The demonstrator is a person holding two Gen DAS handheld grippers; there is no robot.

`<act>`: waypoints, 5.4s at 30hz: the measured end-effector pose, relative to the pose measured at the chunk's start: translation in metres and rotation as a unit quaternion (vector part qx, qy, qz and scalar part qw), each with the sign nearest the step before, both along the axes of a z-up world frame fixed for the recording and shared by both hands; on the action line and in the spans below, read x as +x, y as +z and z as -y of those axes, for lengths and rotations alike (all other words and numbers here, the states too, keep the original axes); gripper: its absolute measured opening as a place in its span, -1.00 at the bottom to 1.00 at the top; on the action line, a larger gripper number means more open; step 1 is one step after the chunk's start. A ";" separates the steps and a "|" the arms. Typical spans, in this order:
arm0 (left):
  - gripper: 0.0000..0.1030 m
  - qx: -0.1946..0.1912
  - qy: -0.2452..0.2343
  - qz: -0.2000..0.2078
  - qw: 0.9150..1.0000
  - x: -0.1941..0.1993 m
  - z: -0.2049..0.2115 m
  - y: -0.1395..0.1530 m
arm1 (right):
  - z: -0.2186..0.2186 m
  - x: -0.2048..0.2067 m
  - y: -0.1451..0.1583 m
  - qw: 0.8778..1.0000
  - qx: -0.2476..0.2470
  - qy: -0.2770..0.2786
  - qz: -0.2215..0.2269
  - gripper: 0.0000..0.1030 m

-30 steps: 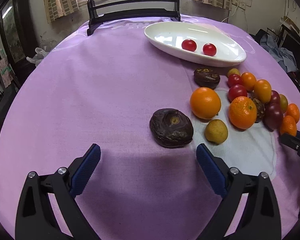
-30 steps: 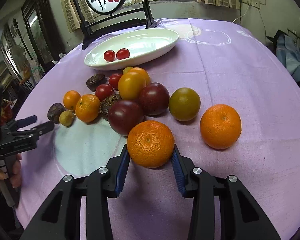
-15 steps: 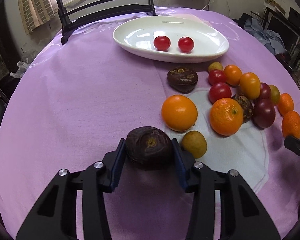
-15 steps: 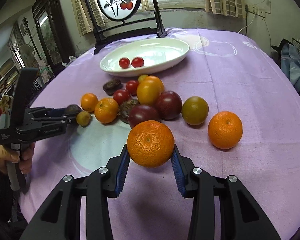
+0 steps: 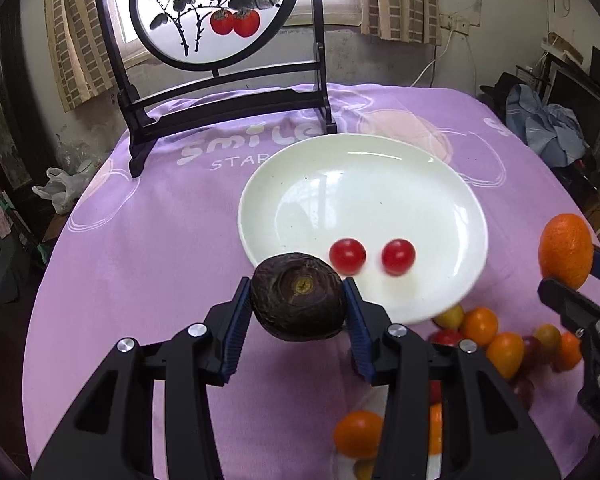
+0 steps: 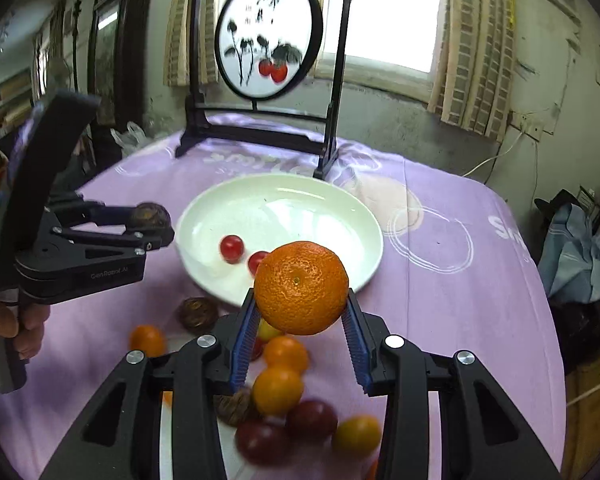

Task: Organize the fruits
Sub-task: 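Grasp brown passion fruit with left tool while right tool grasps mandarin, place both on plate, then grasp small yellow fruit with left tool while right tool grasps orange, place both on plate, then grasp orange with left tool while right tool grasps green-yellow tomato, place both on plate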

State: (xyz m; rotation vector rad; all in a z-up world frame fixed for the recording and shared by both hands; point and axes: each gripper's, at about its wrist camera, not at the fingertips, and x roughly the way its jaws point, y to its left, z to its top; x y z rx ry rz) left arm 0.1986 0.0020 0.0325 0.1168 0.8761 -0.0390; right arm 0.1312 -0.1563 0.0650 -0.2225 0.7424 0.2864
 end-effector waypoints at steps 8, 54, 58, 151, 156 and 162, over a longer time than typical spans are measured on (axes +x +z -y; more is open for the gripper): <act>-0.14 -0.001 0.025 -0.034 0.999 0.053 0.002 -0.036 | -0.015 0.068 -0.049 0.996 -0.013 -0.015 -0.084 -0.18; 0.78 -0.030 -0.026 -0.040 0.998 -0.139 0.008 -0.065 | 0.106 -0.076 -0.085 0.980 0.025 -0.151 -0.125 0.41; 0.78 -0.027 -0.020 -0.051 0.998 -0.135 0.007 -0.070 | 0.106 -0.066 -0.088 0.979 0.026 -0.155 -0.126 -0.15; 0.87 -0.097 0.038 -0.015 0.994 -0.085 -0.052 -0.054 | 0.074 -0.065 -0.085 0.989 -0.013 -0.083 -0.125 0.44; 0.87 -0.112 0.036 -0.013 0.993 -0.084 -0.055 -0.049 | 0.069 -0.039 -0.087 0.989 -0.019 -0.084 -0.124 0.38; 0.87 -0.092 0.015 -0.004 0.996 -0.088 -0.044 -0.046 | 0.068 -0.029 -0.086 0.990 0.002 -0.068 -0.126 -0.25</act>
